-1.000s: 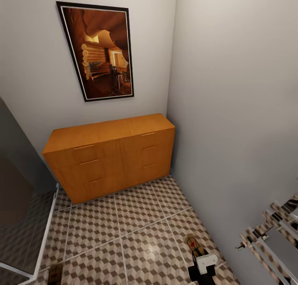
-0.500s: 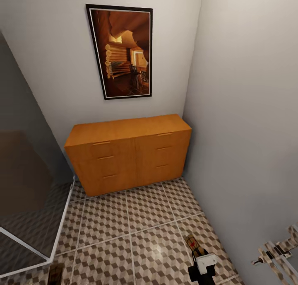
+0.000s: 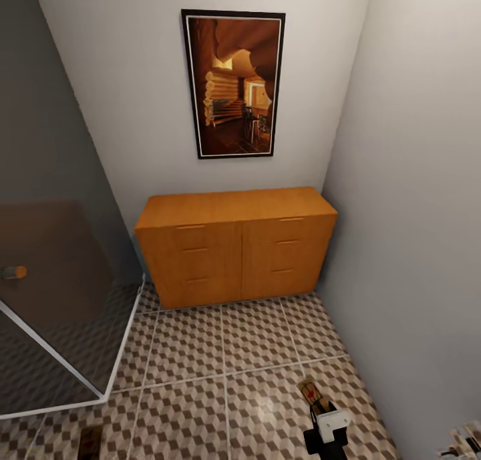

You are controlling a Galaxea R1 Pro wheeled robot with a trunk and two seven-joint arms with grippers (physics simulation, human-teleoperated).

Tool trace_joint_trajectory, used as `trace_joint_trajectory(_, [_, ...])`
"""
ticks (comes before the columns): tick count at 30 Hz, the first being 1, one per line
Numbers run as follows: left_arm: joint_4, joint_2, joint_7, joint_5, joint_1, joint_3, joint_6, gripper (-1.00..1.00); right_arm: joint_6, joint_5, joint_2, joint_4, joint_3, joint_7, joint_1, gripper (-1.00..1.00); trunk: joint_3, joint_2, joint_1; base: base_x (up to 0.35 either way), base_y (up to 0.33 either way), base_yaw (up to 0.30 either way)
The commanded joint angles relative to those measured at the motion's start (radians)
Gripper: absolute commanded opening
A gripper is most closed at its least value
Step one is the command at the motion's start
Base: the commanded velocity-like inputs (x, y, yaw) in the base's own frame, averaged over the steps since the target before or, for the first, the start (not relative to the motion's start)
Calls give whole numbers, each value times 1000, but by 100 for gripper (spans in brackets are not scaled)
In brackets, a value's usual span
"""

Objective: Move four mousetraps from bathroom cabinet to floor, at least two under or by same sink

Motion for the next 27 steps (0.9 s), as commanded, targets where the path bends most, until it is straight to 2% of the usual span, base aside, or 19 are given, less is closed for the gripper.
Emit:
trace_joint_trajectory(1, [3, -1, 10, -4, -2, -8, -3, -100, -1, 7, 0, 1, 4, -10, -1, -100, -2, -2, 1, 0, 0, 251])
trace_joint_trajectory(27, [3, -1, 10, -4, -2, -8, -3, -100, -1, 8, 0, 1, 4, -9, -1, -100, -2, -2, 1, 0, 0, 251])
